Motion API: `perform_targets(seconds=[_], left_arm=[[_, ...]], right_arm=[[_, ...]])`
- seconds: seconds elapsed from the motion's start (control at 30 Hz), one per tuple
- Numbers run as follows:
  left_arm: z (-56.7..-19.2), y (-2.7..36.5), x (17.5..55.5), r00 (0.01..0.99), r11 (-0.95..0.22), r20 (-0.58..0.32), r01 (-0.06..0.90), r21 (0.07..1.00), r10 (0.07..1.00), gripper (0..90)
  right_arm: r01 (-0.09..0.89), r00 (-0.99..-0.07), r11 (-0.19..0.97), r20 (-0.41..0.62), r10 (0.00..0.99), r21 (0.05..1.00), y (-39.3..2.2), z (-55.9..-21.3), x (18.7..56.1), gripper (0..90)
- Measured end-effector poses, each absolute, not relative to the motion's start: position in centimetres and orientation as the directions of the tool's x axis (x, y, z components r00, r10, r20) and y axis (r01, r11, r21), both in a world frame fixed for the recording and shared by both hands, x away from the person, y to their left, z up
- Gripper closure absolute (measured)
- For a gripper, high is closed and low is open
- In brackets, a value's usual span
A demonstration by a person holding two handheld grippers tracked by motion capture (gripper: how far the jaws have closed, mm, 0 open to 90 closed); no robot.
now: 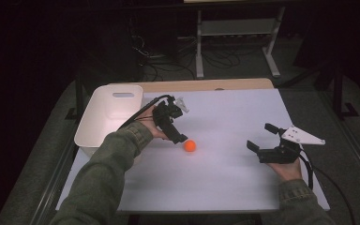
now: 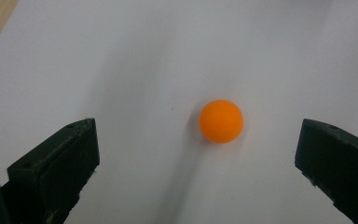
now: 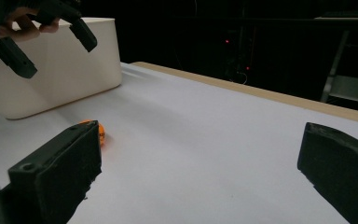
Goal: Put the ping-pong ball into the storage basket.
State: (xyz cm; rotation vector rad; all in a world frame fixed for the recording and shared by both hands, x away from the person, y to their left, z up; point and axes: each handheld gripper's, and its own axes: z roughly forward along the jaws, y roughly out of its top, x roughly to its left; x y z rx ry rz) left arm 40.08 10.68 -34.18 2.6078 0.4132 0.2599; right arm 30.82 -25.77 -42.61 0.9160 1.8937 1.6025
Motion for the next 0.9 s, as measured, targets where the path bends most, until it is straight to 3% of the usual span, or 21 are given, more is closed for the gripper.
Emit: perform_targets(seconds=[0.9], left_arm=[[-36.2, 8.1, 40.5, 0.944, -0.885, 0.103, 0.251, 0.391, 0.313, 0.0]], right_arm=[[0.178, -0.656, 0.084, 0.054, 0.753, 0.980, -25.8, -42.6, 30.8, 0.0]])
